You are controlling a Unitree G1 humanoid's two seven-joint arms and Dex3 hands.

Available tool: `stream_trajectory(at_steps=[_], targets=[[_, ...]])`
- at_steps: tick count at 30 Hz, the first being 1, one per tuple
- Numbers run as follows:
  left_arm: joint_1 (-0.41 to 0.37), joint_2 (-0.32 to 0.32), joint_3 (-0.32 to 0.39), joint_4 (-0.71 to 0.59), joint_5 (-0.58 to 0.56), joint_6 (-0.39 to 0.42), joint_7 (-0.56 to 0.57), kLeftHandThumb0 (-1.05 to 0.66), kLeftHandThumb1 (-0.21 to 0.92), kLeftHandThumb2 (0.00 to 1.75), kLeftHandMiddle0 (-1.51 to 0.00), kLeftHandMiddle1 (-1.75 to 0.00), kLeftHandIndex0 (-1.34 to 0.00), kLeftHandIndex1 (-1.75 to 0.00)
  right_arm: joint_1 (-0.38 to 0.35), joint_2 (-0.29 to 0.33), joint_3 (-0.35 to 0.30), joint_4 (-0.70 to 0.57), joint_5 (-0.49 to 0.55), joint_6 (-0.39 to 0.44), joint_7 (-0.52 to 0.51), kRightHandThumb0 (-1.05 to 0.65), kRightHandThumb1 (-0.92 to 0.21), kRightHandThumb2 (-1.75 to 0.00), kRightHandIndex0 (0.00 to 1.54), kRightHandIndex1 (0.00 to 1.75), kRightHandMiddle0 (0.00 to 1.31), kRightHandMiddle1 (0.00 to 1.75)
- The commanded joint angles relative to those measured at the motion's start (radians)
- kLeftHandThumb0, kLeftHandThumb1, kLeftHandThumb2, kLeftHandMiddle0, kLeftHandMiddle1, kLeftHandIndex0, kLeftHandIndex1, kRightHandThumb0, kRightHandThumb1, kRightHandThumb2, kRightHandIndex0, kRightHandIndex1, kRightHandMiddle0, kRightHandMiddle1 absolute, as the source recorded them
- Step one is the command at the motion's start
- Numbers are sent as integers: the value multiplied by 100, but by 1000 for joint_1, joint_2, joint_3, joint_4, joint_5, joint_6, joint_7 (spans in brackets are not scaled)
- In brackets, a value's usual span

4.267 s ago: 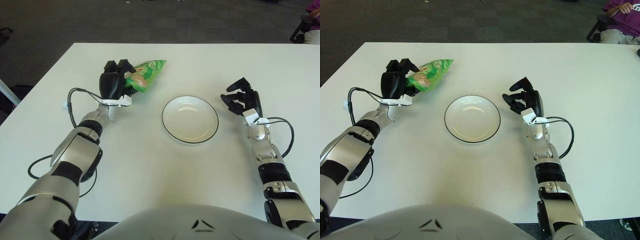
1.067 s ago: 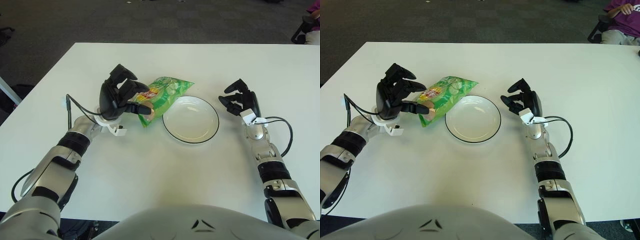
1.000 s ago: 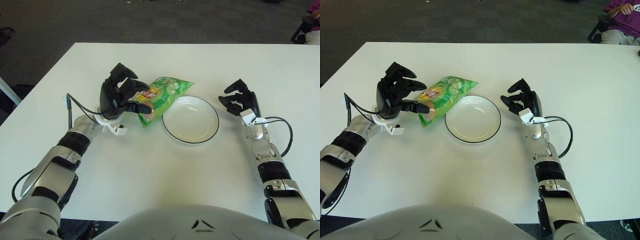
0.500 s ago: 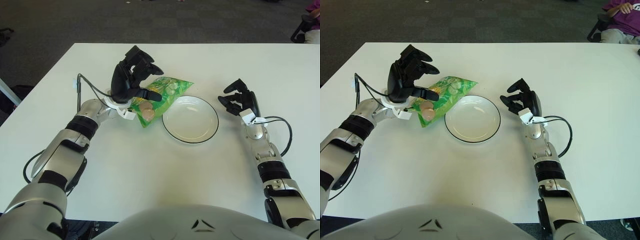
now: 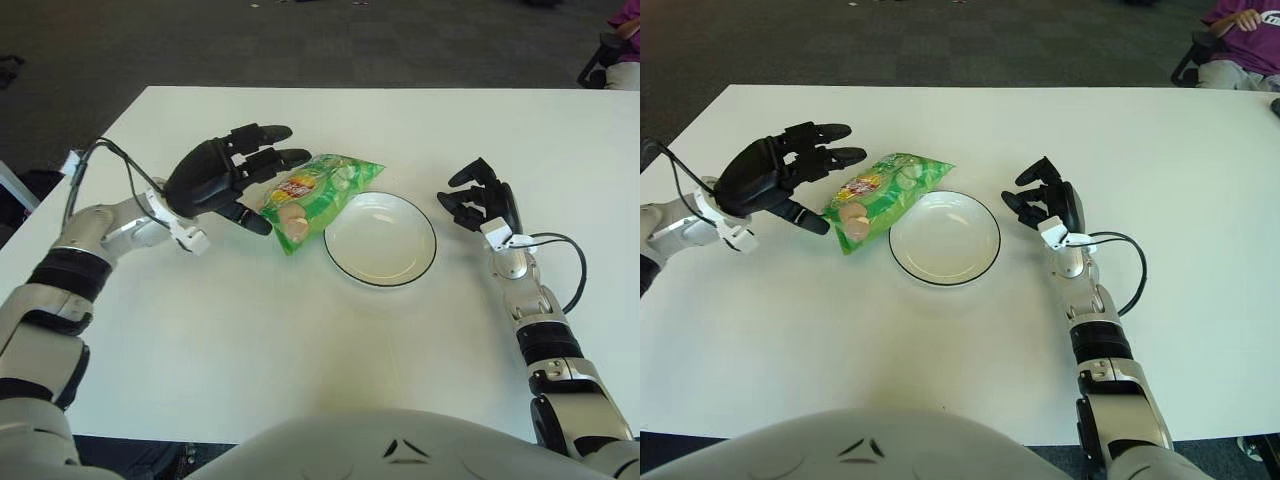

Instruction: Put the snack into the plate.

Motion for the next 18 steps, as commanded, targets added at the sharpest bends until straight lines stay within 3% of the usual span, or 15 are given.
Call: stream_trajectory(at_steps=[1,5,11,18], targets=[[-28,-4,15,23,-54,-17,-101,-86,92,15,-23,0,-23,-8,-4,-11,-3,-3,-2,0,0,-35,-92,-40,100,44,33,160],[-26,-5,22,33,-117,-25,-206,-88,92,20,-17,0,-23,-7,-4,-13,-2,-5,-1,4,2,-35,-92,-40,100,44,32,160],[-49,-16,-28,137,-375,-96,-446,-90,92,23,-14,0,-17,-3,-7,-16,-1,-3,-4,8,3,-35,-92,-40,99,44,32,160],[-19,-38,-13,132,-595,-74,-656,-90,92,24,-14,0,-13,-1,-6,-14,2,-3,-7,10,1,-35,-92,-40,99,44,32,160]])
